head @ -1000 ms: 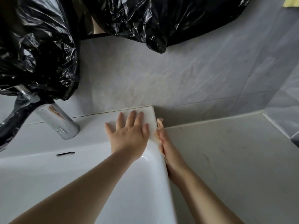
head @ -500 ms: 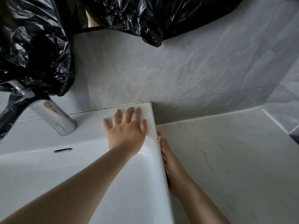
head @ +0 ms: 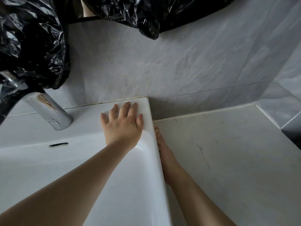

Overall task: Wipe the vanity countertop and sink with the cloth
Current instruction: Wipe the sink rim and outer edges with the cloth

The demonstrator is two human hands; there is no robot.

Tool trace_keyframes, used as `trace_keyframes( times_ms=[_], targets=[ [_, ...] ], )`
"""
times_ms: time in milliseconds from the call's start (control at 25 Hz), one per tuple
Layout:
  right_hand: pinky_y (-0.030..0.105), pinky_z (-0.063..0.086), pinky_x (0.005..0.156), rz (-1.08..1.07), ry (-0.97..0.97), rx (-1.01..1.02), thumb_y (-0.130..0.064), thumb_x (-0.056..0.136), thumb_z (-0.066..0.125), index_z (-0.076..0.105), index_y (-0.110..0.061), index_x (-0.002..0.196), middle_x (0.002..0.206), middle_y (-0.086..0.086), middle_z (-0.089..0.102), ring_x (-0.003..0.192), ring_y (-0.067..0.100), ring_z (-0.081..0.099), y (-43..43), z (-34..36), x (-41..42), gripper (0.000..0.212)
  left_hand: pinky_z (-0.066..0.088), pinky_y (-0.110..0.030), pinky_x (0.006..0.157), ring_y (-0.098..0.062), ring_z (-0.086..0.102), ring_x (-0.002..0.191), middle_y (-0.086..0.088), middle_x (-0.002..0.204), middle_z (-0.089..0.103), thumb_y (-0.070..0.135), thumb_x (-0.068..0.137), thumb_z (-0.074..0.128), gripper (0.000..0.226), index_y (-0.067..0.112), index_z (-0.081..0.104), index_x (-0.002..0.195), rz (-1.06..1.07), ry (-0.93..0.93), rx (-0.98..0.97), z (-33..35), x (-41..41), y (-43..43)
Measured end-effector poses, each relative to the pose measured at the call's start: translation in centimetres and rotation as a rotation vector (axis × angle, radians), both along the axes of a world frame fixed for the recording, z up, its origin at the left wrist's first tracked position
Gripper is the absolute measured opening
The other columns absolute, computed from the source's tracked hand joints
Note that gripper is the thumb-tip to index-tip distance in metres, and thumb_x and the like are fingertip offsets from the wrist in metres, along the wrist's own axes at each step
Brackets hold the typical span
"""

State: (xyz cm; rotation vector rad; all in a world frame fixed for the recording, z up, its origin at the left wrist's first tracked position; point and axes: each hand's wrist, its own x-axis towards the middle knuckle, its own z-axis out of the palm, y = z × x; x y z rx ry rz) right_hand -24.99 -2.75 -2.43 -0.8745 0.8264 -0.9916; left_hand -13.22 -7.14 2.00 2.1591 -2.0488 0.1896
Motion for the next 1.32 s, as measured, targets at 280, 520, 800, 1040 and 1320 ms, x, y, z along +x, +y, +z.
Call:
trace_keyframes(
  times_ms=[280,520,800,1040,1320],
  targets=[
    [0.005,0.041,0.085,-0.064,-0.011,-0.204,-0.037,0.102,0.025,0.037,-0.026,0.140,0.122,-0.022,0.050,0.105,-0.016,0.049,-2.4,1.0,-0.2,0.041,-0.001,-0.049,0.109,-0.022,0.031,0.136,0.004,0.145,0.041,0.048,0.088,0.022,0.056,0.028,0.045,0.135,-0.086,0.150,-0.168,-2.5,-1.0,4.3],
    [0.024,0.037,0.108,-0.035,0.014,0.050,-0.041,0.102,0.017,0.052,-0.030,0.128,0.131,-0.012,0.058,0.123,-0.001,0.049,4.3,-0.6,-0.7,0.045,-0.006,-0.043,0.113,-0.014,-0.011,0.143,0.015,0.151,-0.015,0.054,0.083,0.000,0.062,0.040,-0.007,0.143,-0.157,0.250,0.030,-4.6,-1.0,8.5],
    [0.004,0.041,0.082,-0.075,0.008,-0.179,-0.033,0.102,0.025,0.032,-0.026,0.142,0.117,-0.022,0.050,0.100,-0.007,0.054,1.0,0.6,-0.4,0.041,-0.005,-0.030,0.115,-0.003,-0.010,0.141,0.017,0.155,-0.004,0.052,0.073,-0.017,0.075,0.036,-0.007,0.146,-0.107,0.283,0.153,-5.2,-1.2,10.6],
    [0.013,0.050,0.085,0.039,0.008,0.020,-0.046,0.100,0.022,0.065,-0.021,0.108,0.104,-0.006,0.072,0.101,0.003,0.065,5.4,0.7,-0.5,0.050,0.007,-0.033,0.116,-0.009,0.009,0.141,0.011,0.152,0.023,0.051,0.079,-0.006,0.075,0.030,0.018,0.147,-0.106,0.301,0.096,-5.4,-1.2,10.7],
    [0.004,0.045,0.065,0.031,0.000,-0.242,-0.035,0.103,0.024,0.057,-0.018,0.108,0.085,-0.011,0.072,0.061,-0.011,0.060,2.0,2.1,-0.8,0.038,0.009,-0.033,0.115,-0.012,0.015,0.139,0.008,0.150,0.028,0.051,0.078,-0.002,0.076,0.028,0.023,0.146,-0.106,0.312,0.090,-5.5,-1.3,10.7]
  ],
)
